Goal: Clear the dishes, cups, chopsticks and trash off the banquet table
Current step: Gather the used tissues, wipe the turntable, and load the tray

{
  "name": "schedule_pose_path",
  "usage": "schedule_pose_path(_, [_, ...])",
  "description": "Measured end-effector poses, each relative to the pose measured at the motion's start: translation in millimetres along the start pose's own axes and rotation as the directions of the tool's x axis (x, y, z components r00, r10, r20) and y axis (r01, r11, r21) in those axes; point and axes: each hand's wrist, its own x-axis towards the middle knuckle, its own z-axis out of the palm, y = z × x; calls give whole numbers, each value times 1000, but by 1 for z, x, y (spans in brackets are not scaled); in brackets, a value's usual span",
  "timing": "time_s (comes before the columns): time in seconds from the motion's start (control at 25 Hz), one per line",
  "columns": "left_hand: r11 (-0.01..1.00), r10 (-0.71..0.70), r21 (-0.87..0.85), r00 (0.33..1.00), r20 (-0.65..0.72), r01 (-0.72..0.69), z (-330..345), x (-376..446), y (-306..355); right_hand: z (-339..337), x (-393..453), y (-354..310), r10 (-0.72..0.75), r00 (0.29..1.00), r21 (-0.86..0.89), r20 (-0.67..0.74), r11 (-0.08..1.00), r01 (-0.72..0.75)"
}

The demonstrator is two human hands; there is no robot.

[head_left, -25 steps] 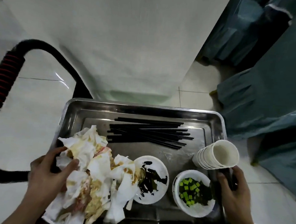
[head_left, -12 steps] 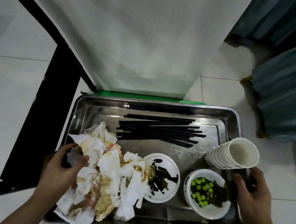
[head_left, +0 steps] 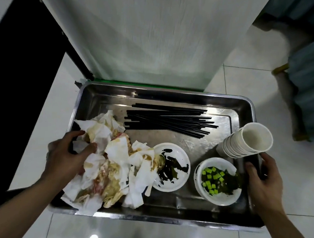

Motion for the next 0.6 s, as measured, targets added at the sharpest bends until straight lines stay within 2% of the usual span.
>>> schedule_pose_path(0.28, [998, 65, 17, 998, -22, -64, 37, 41, -13, 28, 26, 20, -19, 1000, 22, 14, 1000, 18])
schedule_pose_path(0.48, [1000, 11, 2, 1000, 7, -11, 53, 55, -25, 41, 39, 26, -29, 1000, 31, 1, 999, 29])
schedule_pose_path(0.6, [998, 61, -29, 998, -16, -62, 59, 62, -27, 49, 46, 34, -23, 1000, 24, 10, 999, 22])
